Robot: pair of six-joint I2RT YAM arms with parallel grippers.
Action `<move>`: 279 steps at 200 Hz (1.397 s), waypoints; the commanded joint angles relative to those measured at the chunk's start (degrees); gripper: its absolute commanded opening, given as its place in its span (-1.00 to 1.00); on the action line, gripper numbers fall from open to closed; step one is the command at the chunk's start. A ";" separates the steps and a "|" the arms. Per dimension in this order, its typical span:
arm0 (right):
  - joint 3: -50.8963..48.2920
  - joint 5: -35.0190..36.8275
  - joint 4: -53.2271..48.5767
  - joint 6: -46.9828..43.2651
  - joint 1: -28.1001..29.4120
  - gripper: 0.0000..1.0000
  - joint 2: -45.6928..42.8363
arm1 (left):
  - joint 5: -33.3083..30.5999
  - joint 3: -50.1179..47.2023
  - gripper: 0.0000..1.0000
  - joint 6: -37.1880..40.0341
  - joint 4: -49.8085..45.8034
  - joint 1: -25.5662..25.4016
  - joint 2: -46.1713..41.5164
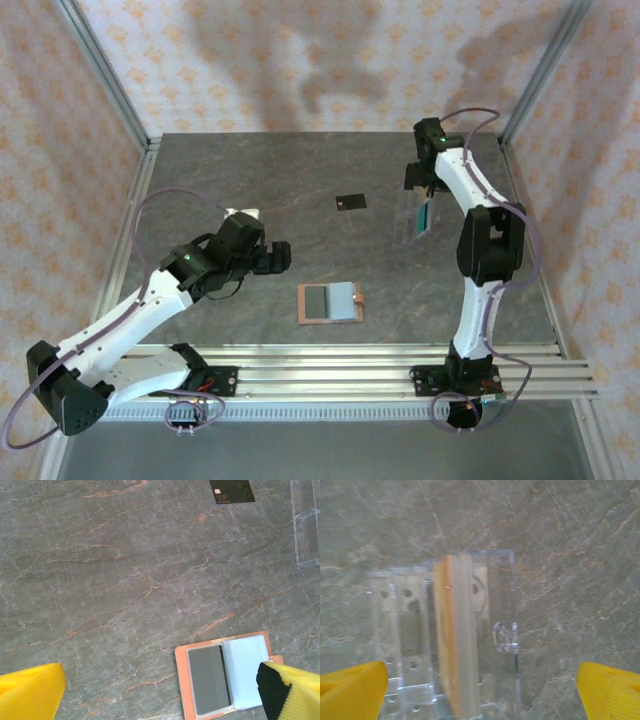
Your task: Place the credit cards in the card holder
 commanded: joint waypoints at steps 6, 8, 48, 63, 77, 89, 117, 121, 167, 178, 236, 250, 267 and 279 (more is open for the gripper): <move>1.10 4.00 -2.66 -1.68 -1.22 0.93 0.66 | -1.15 -0.77 0.99 -0.05 -1.38 0.54 -0.57; 1.02 3.80 -2.59 -1.69 -1.37 0.93 0.68 | -1.07 -0.77 0.99 -0.05 -1.30 0.54 -0.50; -0.45 1.95 -1.80 -2.01 -2.37 0.89 1.34 | -0.28 -0.38 0.99 -0.05 -0.87 0.52 0.35; -0.80 1.78 -1.48 -2.07 -2.49 0.86 1.32 | -0.17 -0.29 0.99 -0.05 -0.69 0.54 0.53; -0.98 1.89 -1.17 -2.41 -2.52 0.83 1.49 | -0.08 -0.26 0.99 -0.05 -0.60 0.55 0.74; -1.12 2.04 -1.08 -2.68 -2.48 0.83 1.64 | 0.00 -0.24 0.99 -0.04 -0.52 0.54 0.99; -1.33 -1.61 -0.31 -3.04 -2.50 0.84 1.78 | 0.62 -0.17 0.99 -0.13 -0.14 0.54 1.48; -1.39 -2.44 -0.08 -3.06 -2.48 0.84 1.80 | 0.70 -0.24 0.99 -0.14 -0.02 0.54 1.53; -0.66 -3.74 0.68 -2.89 -2.57 0.85 3.51 | 0.90 -0.12 0.99 -0.22 -0.07 0.58 1.77; -0.80 -3.68 0.85 -2.93 -2.57 0.84 3.84 | 0.97 -0.16 0.99 -0.22 -0.15 0.55 1.67; -0.97 -2.29 0.95 -3.41 -2.65 0.75 3.21 | 0.80 -0.28 0.99 -0.40 -0.25 0.54 1.43; -0.97 -2.28 0.77 -3.45 -2.66 0.71 2.59 | 0.71 -0.17 0.99 -0.31 -0.25 0.54 1.51; -1.32 -2.10 0.95 -3.61 -2.64 0.71 1.94 | 0.82 -0.20 0.99 -0.20 -0.25 0.54 1.61; -1.33 -2.19 0.95 -3.59 -2.65 0.71 1.77 | 0.84 -0.19 0.99 -0.14 -0.25 0.54 1.69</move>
